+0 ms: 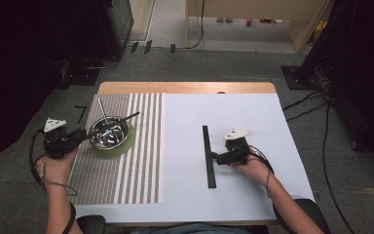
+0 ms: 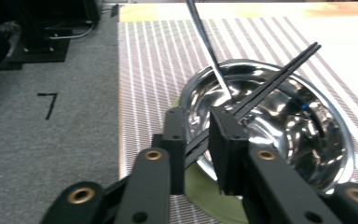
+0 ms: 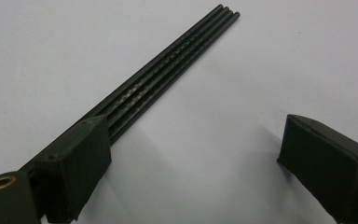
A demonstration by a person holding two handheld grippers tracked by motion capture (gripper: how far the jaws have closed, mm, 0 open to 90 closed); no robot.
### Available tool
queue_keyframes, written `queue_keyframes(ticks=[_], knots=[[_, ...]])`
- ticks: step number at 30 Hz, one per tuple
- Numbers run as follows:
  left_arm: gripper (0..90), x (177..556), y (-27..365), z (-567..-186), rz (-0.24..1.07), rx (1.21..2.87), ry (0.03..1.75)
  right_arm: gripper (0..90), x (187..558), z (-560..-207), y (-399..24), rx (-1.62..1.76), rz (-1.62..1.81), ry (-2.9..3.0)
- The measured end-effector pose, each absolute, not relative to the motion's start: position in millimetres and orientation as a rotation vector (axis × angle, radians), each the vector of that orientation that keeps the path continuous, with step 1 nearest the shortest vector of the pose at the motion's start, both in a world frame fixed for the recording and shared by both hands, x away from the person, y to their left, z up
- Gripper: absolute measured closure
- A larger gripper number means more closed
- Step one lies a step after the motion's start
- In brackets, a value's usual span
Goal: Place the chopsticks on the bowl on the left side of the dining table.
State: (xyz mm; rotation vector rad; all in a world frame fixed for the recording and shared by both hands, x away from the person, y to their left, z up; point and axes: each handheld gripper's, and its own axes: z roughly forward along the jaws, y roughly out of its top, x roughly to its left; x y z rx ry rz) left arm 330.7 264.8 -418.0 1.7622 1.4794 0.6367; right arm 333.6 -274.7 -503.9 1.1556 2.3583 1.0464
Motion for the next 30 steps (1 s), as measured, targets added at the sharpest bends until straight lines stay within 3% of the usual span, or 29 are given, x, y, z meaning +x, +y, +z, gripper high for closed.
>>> queue_keyframes(ticks=[9, 30], knots=[[89.7, 340.2, 253.1, -416.6, 0.603, 1.755, 1.464, 8.3, 333.6, -503.9, -274.7, 1.156, 1.047, 2.358], [90.0, 370.0, 229.9, -419.5, 0.513, 1.884, 1.43, 8.7, 334.0, -503.9, -275.5, 1.161, 1.057, 2.356]])
